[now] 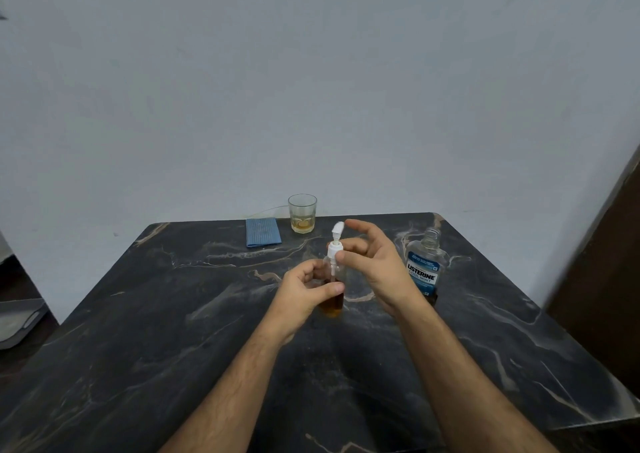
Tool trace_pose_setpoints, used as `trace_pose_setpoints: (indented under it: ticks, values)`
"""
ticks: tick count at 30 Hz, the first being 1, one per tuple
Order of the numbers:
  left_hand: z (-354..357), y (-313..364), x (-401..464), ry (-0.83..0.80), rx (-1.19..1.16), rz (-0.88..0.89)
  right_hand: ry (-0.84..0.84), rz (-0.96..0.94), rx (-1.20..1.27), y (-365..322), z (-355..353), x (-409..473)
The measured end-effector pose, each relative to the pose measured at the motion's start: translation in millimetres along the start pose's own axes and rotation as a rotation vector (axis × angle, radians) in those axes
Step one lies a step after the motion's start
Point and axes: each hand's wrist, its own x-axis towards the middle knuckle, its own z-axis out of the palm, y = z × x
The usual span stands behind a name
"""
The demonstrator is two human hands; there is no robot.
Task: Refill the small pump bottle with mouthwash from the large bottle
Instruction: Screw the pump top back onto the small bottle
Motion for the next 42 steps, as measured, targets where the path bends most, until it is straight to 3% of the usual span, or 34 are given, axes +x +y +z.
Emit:
trace_pose_setpoints:
  ticks: [3,11,22,30,42]
  values:
    - [0,2,-2,-0.043,0.010,0.001,-0.017,0.047,0.050,1,-1,0]
    - [-1,14,-7,-0.204,-0.046,-0.034,-0.257,0.103,0.116,-2,-10,-6]
    - [6,1,-7,-0.118,-0.074,0.014,0.045,-0.044,-0.169,2,8,-10]
    - [-2,9,-7,-0.352,-0.241,-0.077,-0.340,0.137,0.093,-17,-7,-10]
    - [5,4,-3,-0.177,-0.085,0.011,-0.124,-0.057,-0.147,0,3,-5]
